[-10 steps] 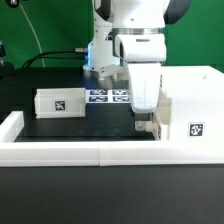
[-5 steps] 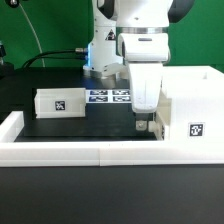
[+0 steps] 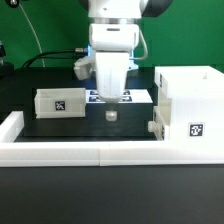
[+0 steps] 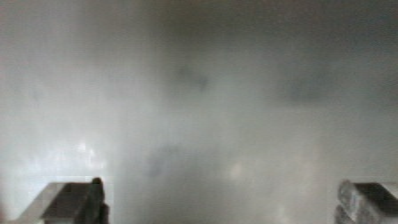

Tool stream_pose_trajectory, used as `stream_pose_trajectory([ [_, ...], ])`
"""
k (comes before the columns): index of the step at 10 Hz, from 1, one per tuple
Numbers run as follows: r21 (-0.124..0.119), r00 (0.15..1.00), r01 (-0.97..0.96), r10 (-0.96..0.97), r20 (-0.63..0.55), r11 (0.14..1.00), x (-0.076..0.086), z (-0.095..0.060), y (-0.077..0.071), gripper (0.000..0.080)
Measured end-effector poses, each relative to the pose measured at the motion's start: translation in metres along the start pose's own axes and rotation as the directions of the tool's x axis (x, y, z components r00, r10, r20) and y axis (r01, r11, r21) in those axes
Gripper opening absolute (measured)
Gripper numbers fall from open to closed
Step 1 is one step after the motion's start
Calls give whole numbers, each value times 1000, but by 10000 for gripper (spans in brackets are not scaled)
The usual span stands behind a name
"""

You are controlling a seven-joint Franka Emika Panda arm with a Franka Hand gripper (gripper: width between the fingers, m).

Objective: Assemble drawer

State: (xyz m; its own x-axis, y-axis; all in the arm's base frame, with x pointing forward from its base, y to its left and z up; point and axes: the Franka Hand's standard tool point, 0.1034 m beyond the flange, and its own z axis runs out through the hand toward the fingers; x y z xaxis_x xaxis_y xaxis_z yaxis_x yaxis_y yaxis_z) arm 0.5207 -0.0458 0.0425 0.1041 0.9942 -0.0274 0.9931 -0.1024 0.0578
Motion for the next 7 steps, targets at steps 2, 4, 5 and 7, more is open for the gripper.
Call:
stream_pose_trajectory([
  [2,-24,998,-60,60,10,998,-33,-16,-21,649],
  [4,-38,994,-110,111,17,993,-57,-27,-34,649],
  [5,-36,994,-104,104,15,994,-53,-24,-33,649],
  [7,-35,993,-115,115,14,993,-53,-24,-33,649],
])
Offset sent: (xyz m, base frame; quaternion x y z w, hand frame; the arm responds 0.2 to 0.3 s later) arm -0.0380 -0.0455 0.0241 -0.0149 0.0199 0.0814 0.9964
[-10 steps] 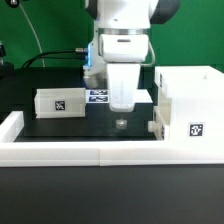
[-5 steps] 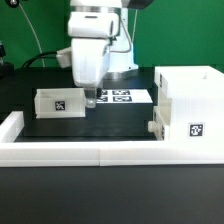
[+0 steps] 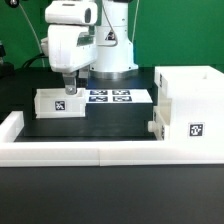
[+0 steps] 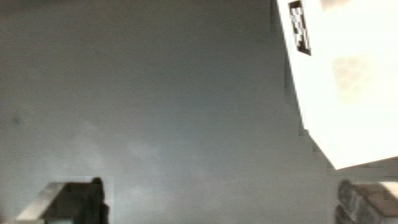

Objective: Assemble drawer

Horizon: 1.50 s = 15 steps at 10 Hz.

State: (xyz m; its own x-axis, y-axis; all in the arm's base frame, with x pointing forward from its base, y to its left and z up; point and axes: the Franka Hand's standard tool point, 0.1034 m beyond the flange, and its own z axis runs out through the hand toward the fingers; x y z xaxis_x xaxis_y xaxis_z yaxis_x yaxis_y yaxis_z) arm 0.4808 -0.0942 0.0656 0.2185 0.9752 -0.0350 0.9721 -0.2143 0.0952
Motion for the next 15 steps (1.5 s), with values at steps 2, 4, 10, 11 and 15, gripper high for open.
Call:
stream_pose_trajectory([
  [2,-4,991,-132,132,-9,991,-3,1,0,649],
  [4,-28,928,-372,371,-38,928,-24,1,-8,649],
  [10,5,556,-830,829,-62,557,-29,2,-26,649],
  [11,13,482,-875,874,-63,484,-29,2,-26,649],
  [15,89,304,-949,952,21,301,-39,6,-46,649],
])
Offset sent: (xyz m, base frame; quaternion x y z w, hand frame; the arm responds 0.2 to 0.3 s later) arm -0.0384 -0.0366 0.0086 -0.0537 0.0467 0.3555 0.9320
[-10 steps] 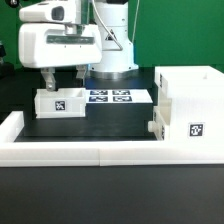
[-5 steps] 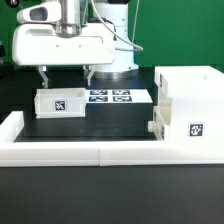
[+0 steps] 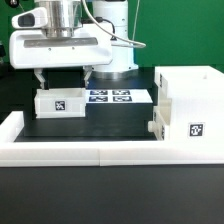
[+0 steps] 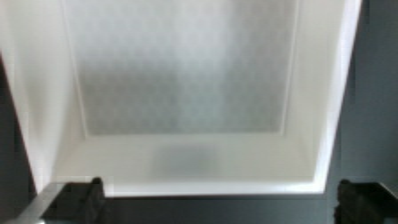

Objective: Assemble drawer

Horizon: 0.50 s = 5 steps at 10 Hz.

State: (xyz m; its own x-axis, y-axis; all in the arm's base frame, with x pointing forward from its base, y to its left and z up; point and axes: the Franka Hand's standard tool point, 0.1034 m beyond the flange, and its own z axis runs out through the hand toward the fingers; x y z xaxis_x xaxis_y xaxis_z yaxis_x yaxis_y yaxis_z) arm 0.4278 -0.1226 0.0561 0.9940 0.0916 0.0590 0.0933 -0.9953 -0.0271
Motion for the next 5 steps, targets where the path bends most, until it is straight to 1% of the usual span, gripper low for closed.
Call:
stream_pose_trajectory([
  [1,11,1000,10,-10,15,1000,-5,1,-1,649],
  [2,28,999,23,-24,39,999,-13,4,-1,649],
  [3,33,998,19,-21,52,999,-22,6,-4,649],
  [4,33,998,15,-17,56,999,-30,10,-7,649],
  [5,33,998,15,-17,55,999,-28,9,-7,649],
])
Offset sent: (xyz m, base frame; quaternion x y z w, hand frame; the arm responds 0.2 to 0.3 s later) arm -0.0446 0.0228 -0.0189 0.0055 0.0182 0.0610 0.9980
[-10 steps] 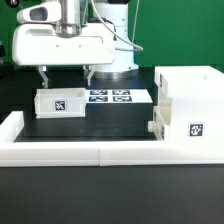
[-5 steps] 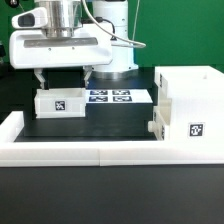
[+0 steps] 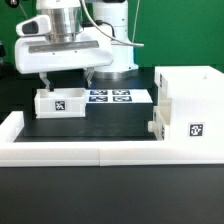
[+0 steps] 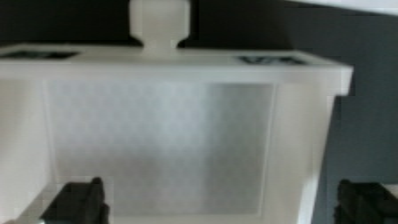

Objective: Assemble drawer

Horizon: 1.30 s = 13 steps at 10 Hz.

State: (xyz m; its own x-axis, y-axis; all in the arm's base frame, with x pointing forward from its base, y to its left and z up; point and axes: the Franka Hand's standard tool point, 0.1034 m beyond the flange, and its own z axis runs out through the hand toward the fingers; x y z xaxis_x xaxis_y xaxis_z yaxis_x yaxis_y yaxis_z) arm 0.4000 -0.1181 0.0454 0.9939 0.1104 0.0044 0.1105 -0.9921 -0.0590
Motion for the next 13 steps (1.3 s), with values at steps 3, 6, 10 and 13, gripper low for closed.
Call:
stream_pose_trajectory([
  [3,-4,1000,3,-3,-5,1000,0,1,-2,649],
  [6,-43,999,21,-23,-39,999,-8,16,-17,649],
  [10,-80,997,32,-37,-61,996,-17,40,-15,649],
  [13,-80,997,31,-36,-64,996,-15,41,-18,649],
])
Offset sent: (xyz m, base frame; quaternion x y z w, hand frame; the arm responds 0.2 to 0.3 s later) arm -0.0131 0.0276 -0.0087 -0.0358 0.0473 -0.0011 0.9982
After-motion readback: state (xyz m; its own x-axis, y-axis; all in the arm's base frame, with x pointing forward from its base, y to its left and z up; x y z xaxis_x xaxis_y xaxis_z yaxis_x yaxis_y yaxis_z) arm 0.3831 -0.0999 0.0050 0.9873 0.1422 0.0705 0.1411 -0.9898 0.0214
